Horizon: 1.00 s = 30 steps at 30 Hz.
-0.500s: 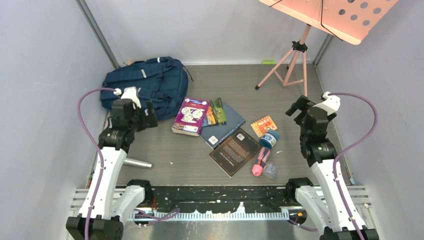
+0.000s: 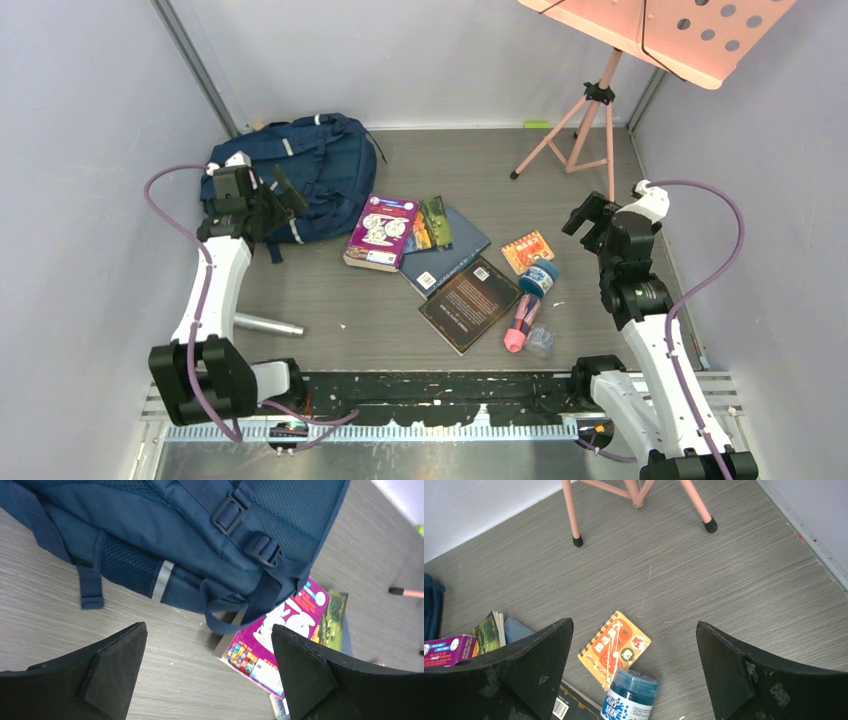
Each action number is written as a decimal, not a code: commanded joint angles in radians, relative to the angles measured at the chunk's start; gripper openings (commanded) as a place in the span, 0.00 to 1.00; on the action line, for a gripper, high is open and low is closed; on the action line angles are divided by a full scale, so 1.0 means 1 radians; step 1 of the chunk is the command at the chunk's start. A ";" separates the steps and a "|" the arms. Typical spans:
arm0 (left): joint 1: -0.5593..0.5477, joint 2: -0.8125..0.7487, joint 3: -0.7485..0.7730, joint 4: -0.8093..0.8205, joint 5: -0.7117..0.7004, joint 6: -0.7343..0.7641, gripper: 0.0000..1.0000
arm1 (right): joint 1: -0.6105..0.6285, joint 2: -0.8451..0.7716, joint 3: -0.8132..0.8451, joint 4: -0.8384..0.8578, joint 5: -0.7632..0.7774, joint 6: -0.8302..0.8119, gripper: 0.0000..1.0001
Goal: Pack the student bag
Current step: Adjust the student bag at the center of the board.
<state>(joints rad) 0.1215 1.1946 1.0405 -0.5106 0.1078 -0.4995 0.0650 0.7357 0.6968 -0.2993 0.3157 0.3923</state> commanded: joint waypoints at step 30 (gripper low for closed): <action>0.239 0.312 -0.305 0.659 0.273 -0.505 0.96 | -0.001 -0.017 0.059 0.015 -0.171 -0.018 1.00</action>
<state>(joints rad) 0.3557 1.4685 0.7200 0.0742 0.3374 -0.9695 0.0650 0.7372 0.7277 -0.3222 0.1680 0.3908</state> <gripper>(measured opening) 0.947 0.997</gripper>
